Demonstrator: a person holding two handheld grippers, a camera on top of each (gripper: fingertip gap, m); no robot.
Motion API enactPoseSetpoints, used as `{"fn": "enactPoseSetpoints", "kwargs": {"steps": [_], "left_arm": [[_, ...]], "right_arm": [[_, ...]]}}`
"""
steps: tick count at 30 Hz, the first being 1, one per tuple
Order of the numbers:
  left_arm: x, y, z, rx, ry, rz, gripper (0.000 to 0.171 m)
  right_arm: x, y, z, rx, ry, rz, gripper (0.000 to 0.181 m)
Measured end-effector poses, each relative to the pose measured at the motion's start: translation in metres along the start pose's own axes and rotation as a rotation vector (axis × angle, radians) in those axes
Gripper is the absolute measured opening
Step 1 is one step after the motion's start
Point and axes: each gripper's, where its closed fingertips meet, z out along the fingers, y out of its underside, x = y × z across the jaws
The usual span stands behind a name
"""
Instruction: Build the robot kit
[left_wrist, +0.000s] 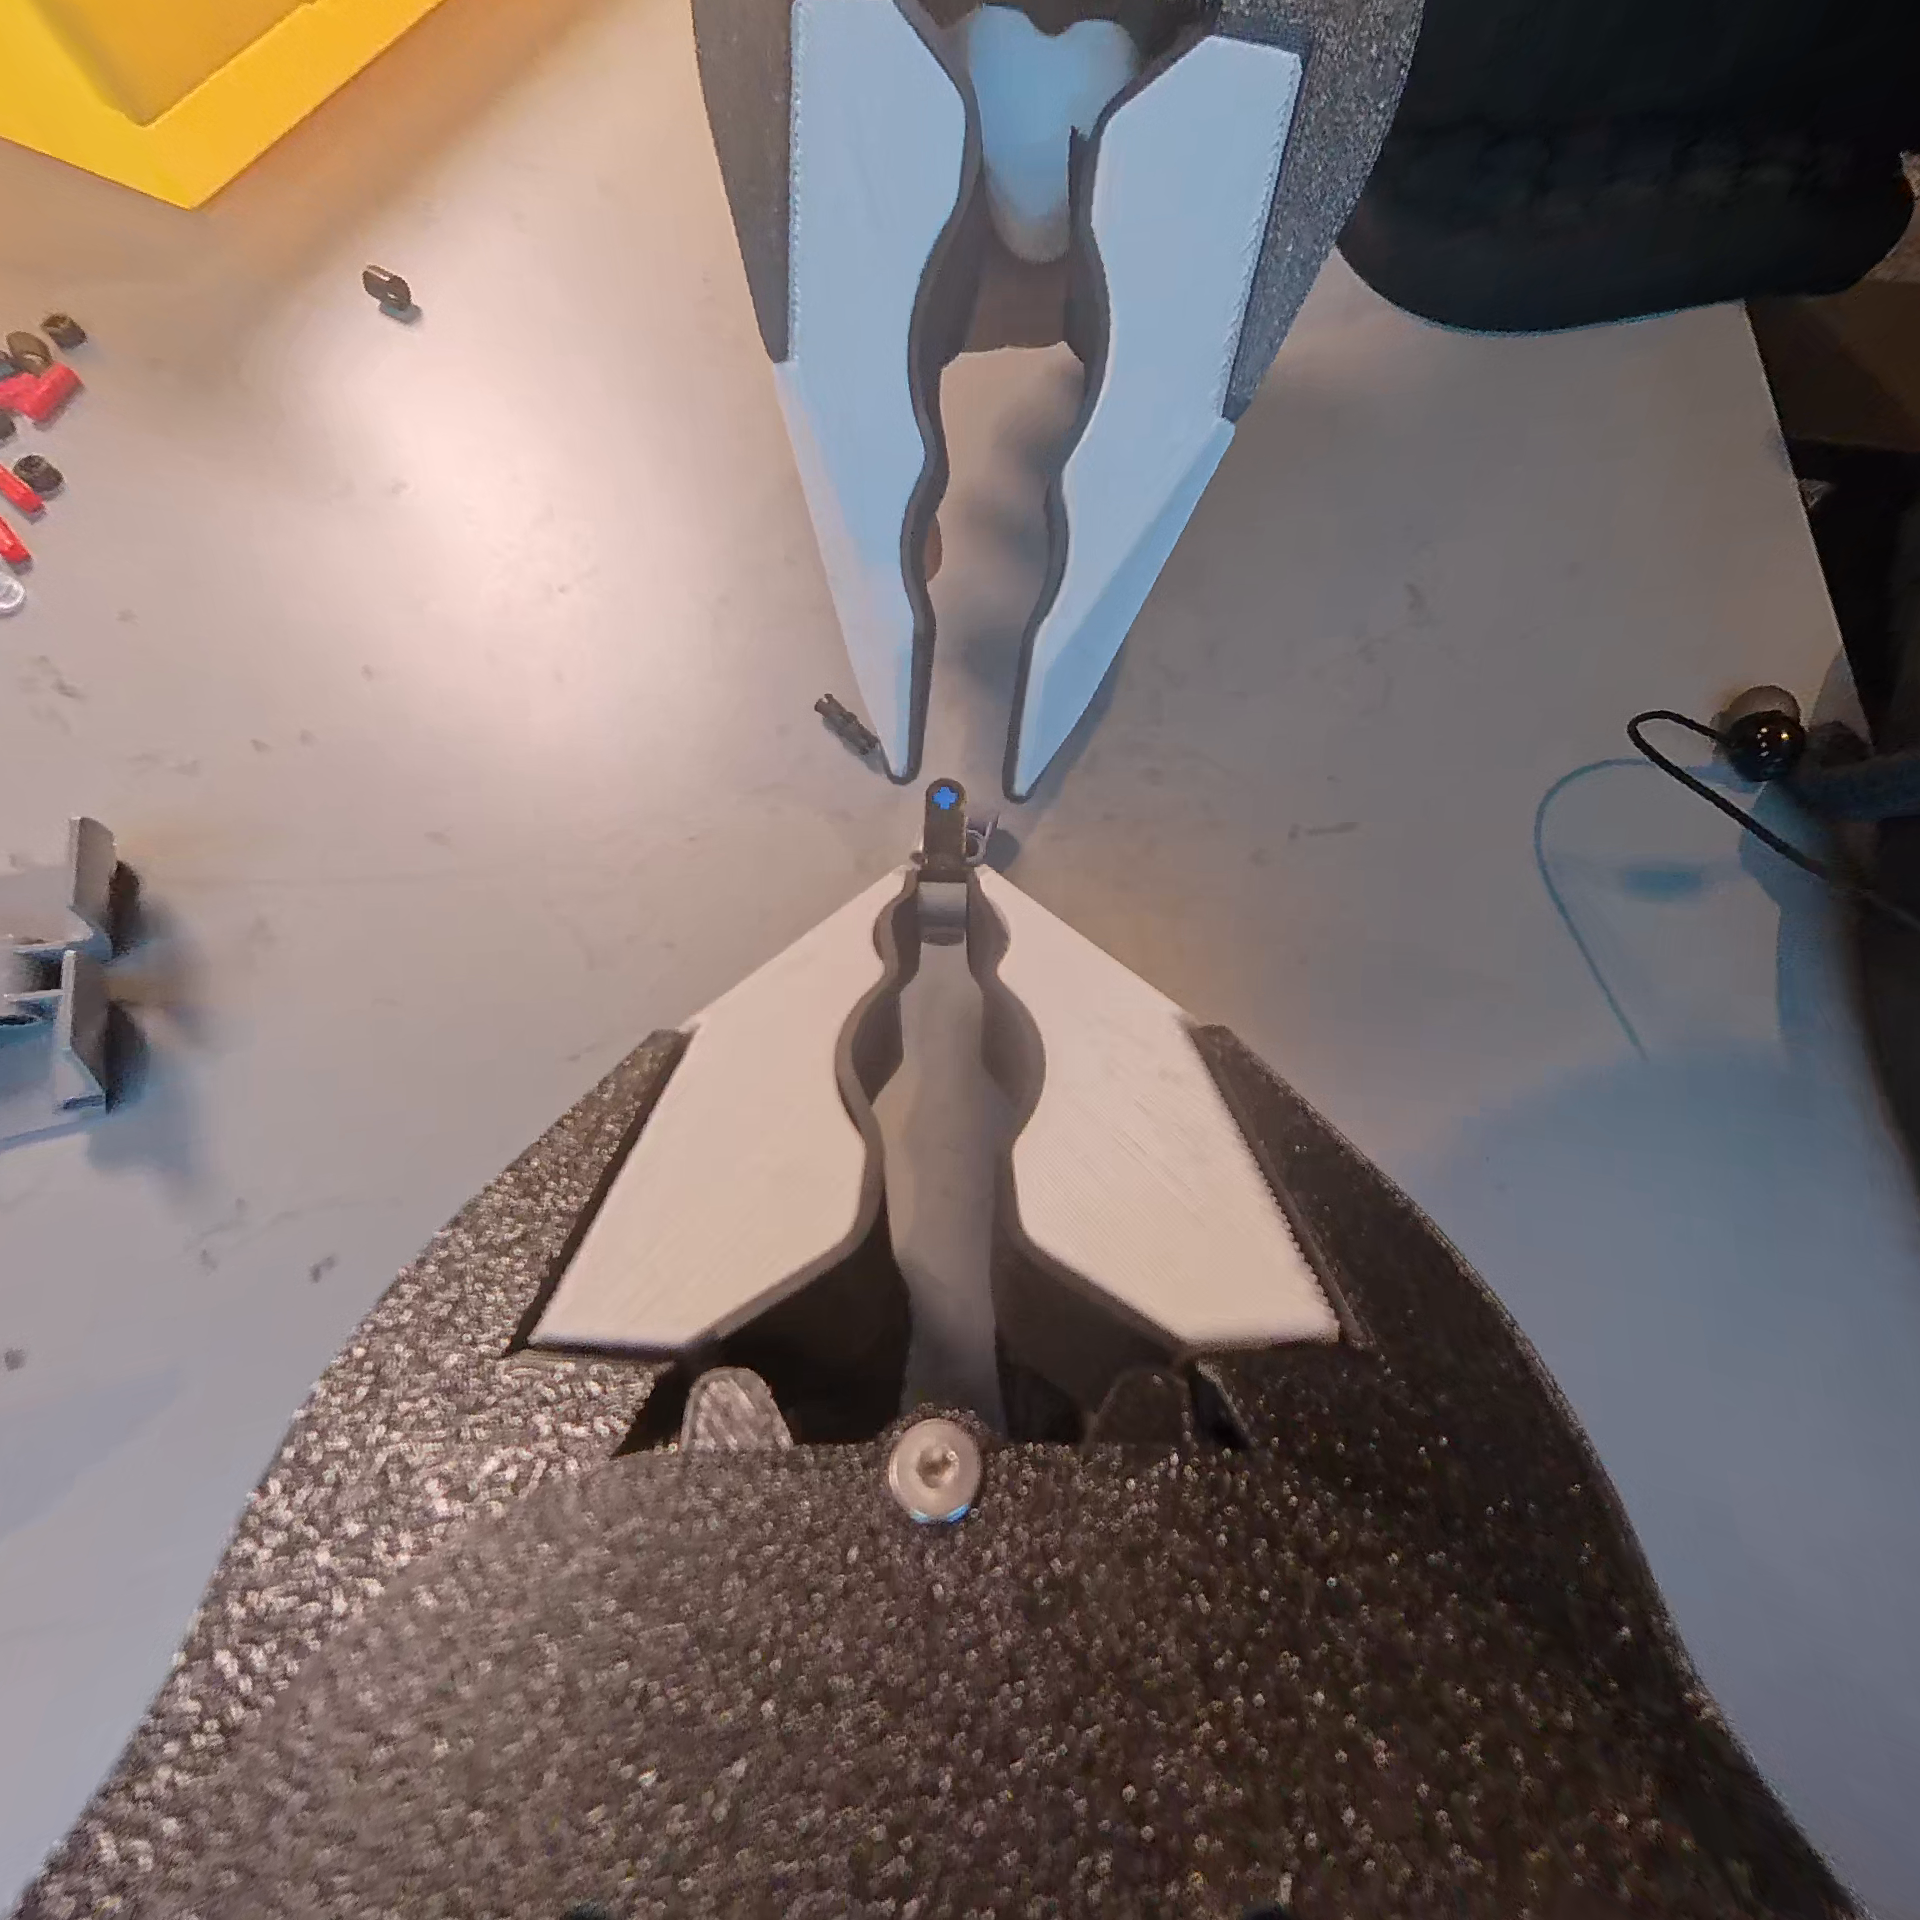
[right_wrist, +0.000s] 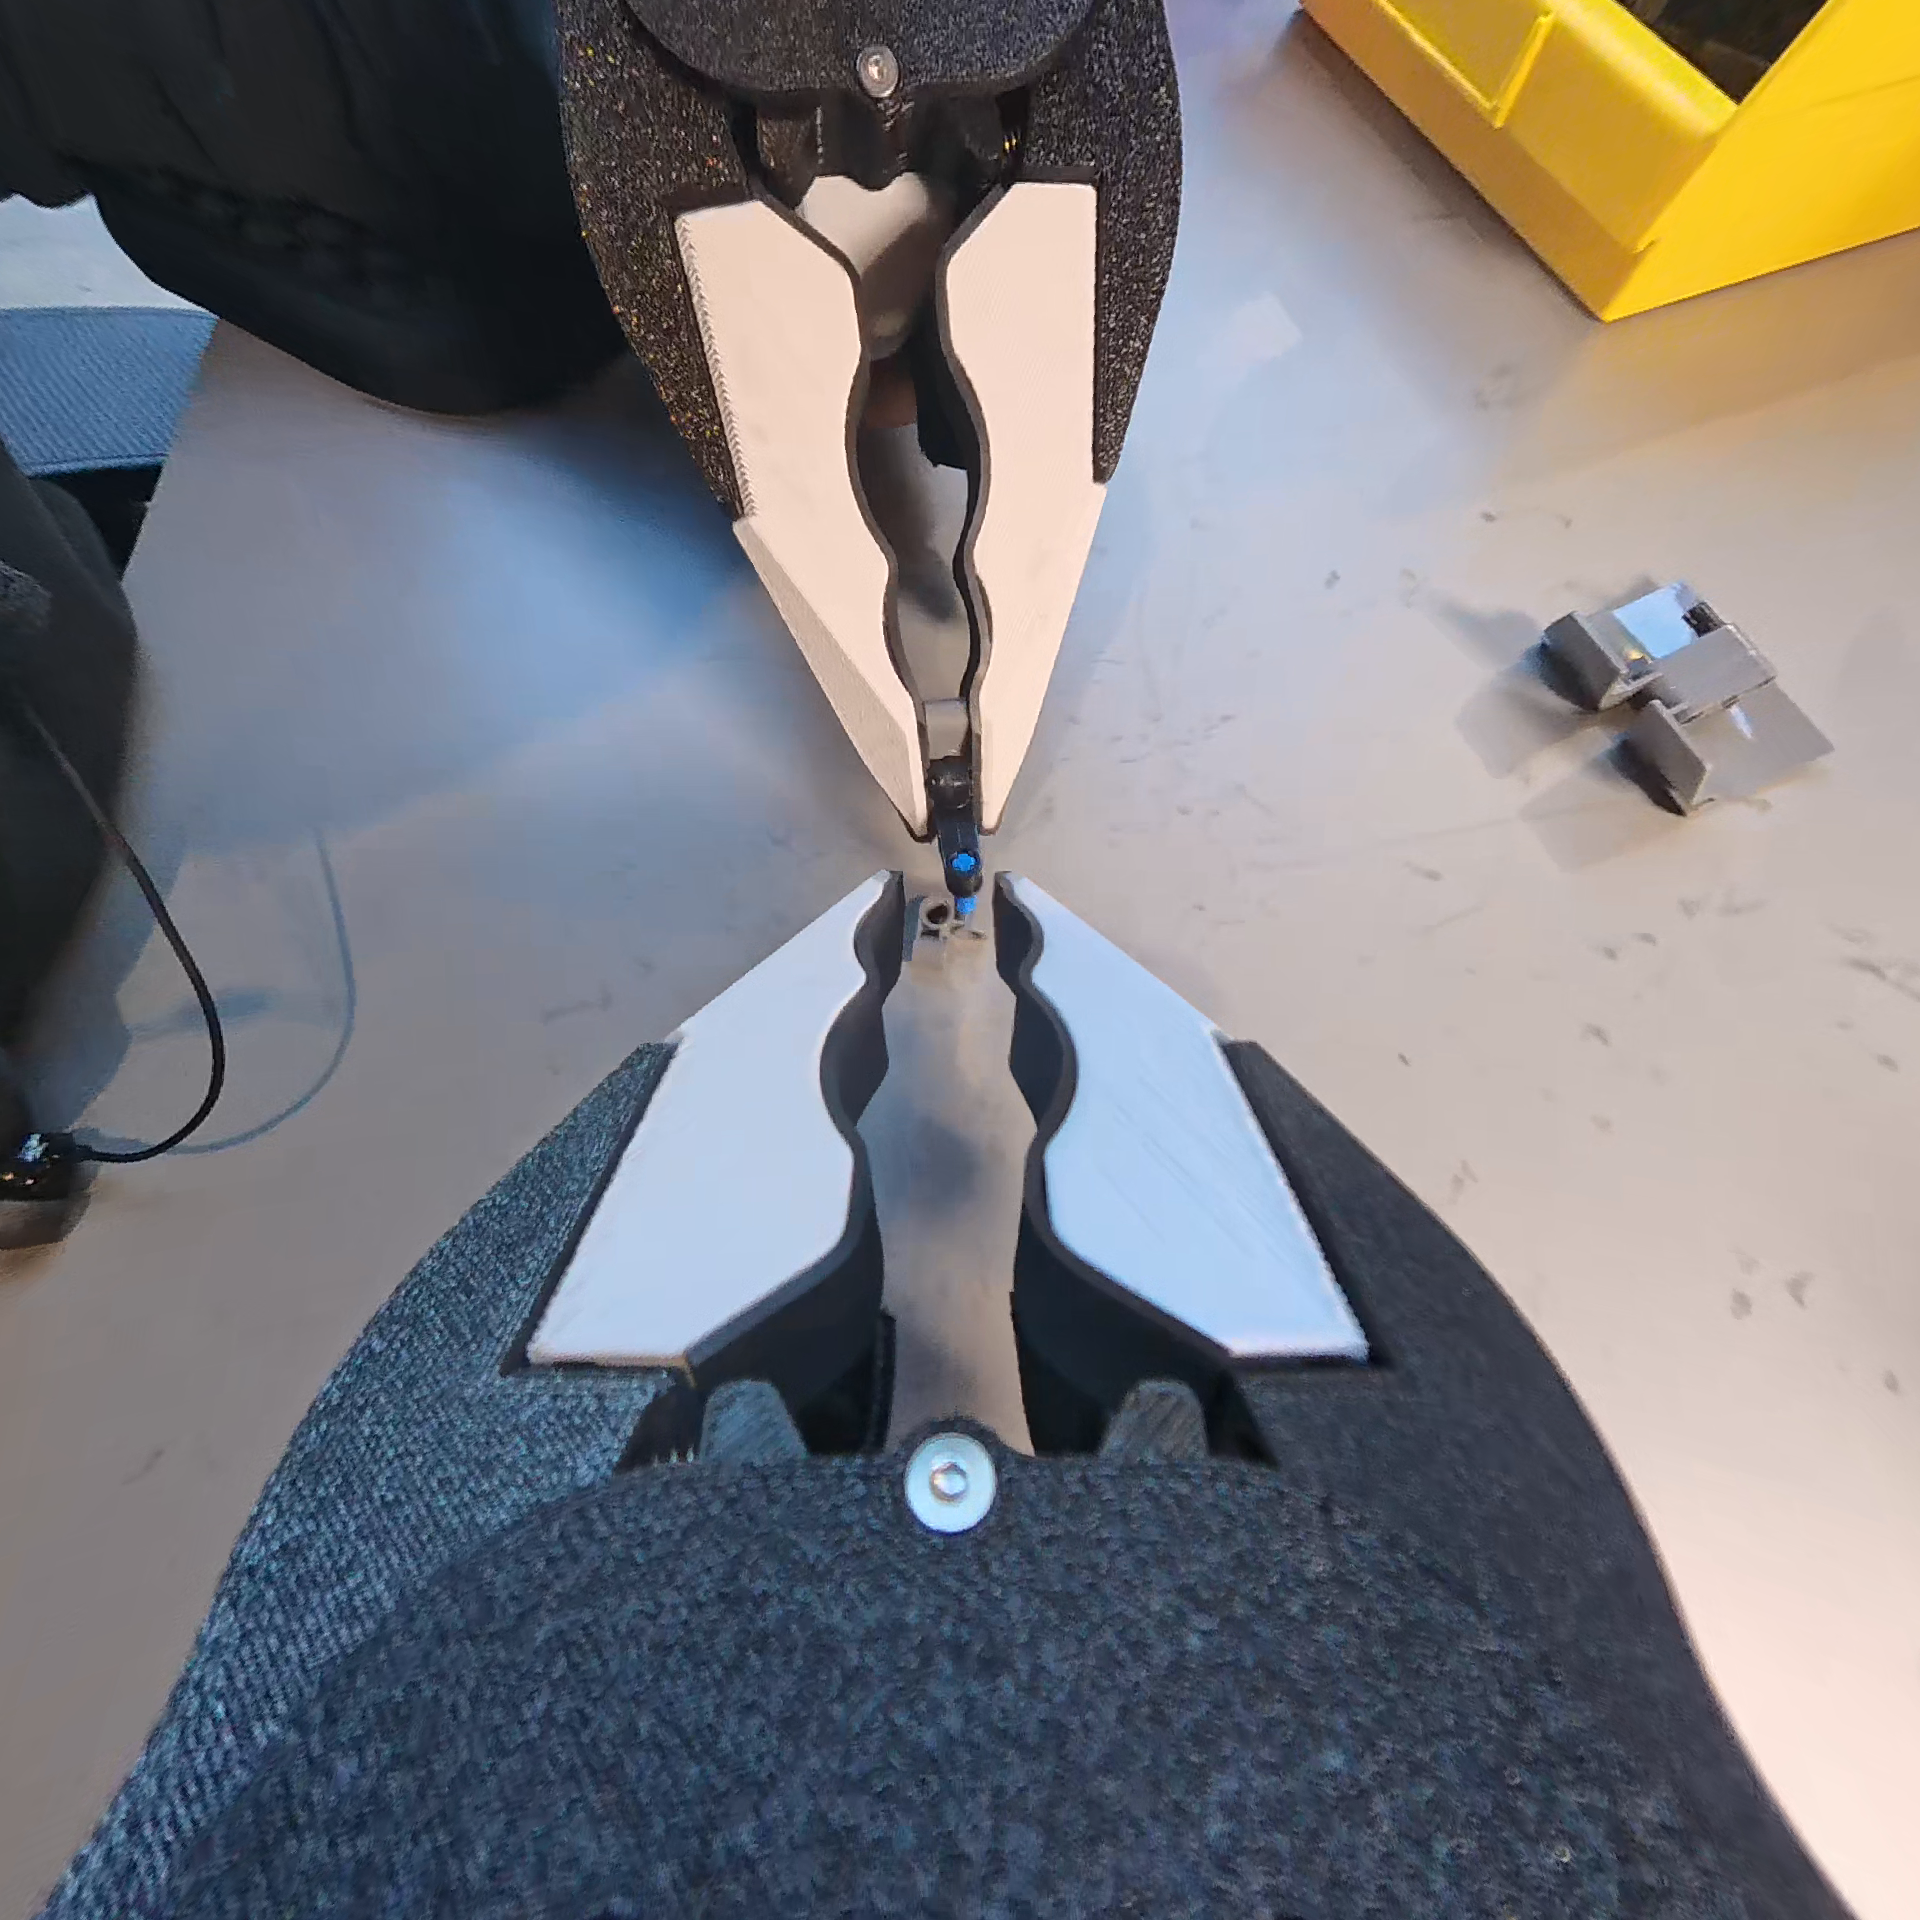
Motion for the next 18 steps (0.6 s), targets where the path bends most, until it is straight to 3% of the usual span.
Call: {"fn": "enactPoseSetpoints", "kwargs": {"steps": [6,18], "left_arm": [[0.0018,0.0016,0.0014,-0.013,0.019,0.014,0.006],[0.0047,0.0053,0.0026,-0.029,0.058,0.007,0.006]], "right_arm": [[0.0002,-0.0014,0.0005,0.011,0.001,-0.001,0.003],[-0.003,0.0017,0.0034,-0.004,-0.023,0.028,0.002]]}}
